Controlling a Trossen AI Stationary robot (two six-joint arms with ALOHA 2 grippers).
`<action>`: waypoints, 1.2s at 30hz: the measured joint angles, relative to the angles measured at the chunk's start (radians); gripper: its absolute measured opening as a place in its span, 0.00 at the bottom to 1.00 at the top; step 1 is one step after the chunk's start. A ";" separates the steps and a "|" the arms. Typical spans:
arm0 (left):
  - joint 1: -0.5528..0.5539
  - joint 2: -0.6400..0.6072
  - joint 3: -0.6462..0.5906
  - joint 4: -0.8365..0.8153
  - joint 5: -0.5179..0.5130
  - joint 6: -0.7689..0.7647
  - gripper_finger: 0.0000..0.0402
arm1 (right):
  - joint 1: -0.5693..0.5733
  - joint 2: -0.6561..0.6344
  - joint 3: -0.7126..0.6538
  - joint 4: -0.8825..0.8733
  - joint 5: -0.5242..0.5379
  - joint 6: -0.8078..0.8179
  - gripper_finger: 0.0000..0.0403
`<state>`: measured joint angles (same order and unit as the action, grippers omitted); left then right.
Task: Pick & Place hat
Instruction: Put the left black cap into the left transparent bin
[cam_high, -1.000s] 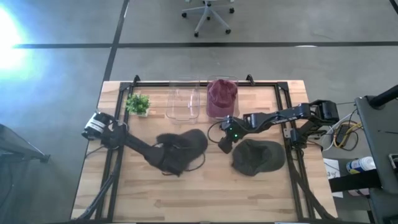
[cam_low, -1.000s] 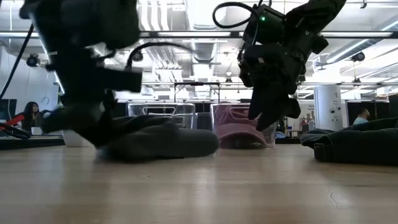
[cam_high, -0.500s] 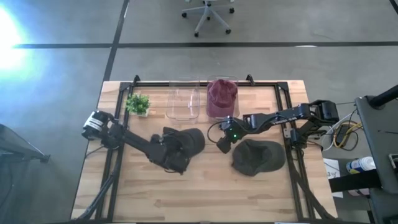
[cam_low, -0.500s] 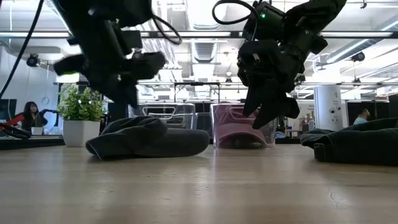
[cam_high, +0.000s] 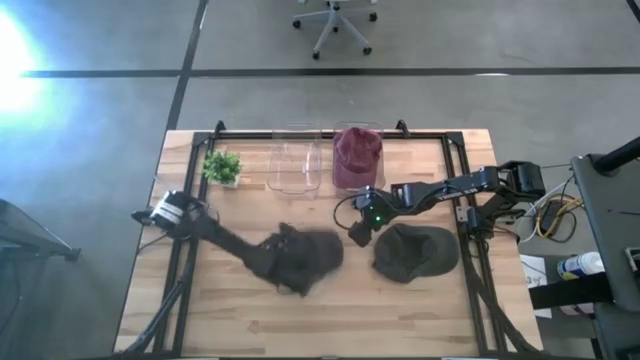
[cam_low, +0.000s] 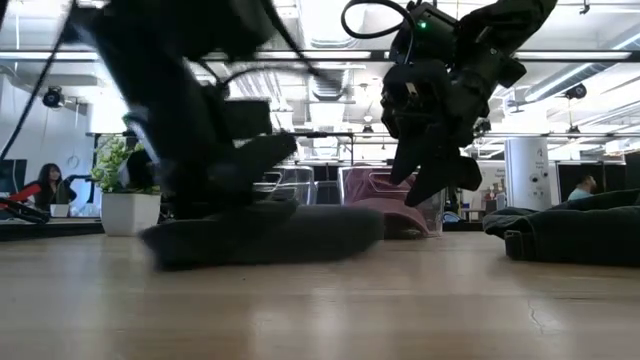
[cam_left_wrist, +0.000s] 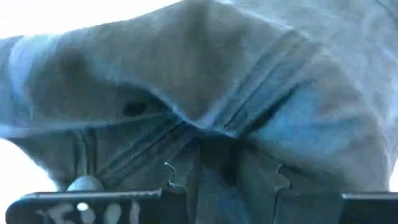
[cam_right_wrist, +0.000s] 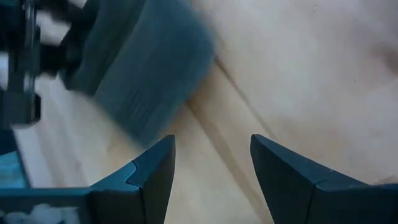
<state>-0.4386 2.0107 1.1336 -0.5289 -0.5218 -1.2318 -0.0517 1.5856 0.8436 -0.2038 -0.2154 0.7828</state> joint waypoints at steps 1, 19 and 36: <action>-0.016 -0.008 -0.002 0.029 0.018 0.049 0.24 | 0.000 0.000 0.000 -0.001 -0.021 0.013 0.51; -0.047 -0.286 0.011 -0.026 -0.173 0.211 0.24 | 0.153 0.003 -0.058 0.168 -0.150 0.325 0.51; -0.036 -0.272 -0.189 0.067 -0.013 0.049 0.24 | 0.235 0.217 -0.060 0.524 -0.007 0.580 0.51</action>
<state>-0.4748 1.7387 0.9449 -0.4617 -0.5351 -1.1830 0.1833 1.8023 0.7837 0.3206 -0.2228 1.3628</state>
